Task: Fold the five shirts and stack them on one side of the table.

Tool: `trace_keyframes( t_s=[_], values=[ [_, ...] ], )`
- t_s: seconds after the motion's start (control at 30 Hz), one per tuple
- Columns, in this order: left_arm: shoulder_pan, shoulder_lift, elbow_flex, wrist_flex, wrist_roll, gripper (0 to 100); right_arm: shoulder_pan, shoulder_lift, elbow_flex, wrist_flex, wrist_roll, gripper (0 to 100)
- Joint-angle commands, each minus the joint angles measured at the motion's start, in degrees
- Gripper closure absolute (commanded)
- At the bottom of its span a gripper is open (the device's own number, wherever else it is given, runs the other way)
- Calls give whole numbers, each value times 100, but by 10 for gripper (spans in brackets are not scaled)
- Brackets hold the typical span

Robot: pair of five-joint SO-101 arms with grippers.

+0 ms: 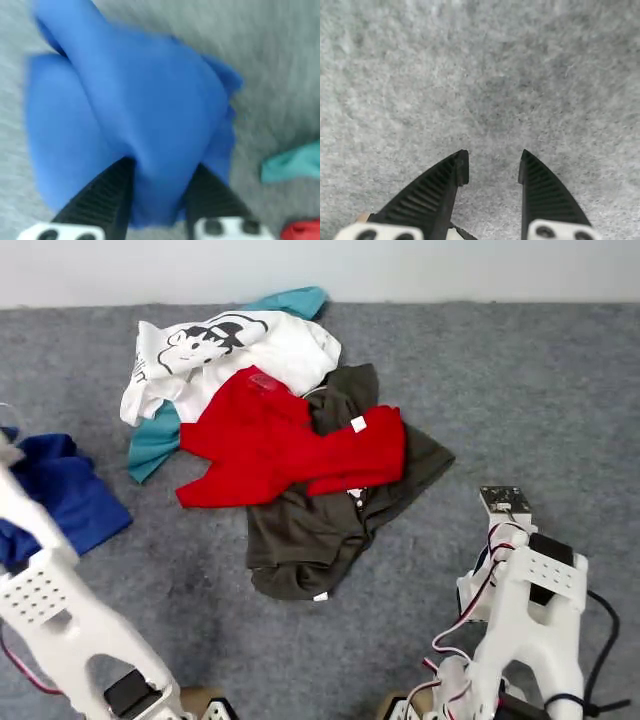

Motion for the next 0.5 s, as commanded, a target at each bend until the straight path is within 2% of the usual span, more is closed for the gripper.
trace_keyframes(
  t_s=[0.0,0.23,0.33,0.47],
  values=[
    [281,-422,277,132,9,737,40,13,-18,-31,-35,820],
    [756,-1582,769,132,-985,726,40,22,9,-154,-35,820],
    [1108,-2444,1042,132,-1037,693,40,22,185,-321,-35,820],
    [1987,-3156,1727,97,-1037,686,40,22,299,-418,-35,820]
  ],
)
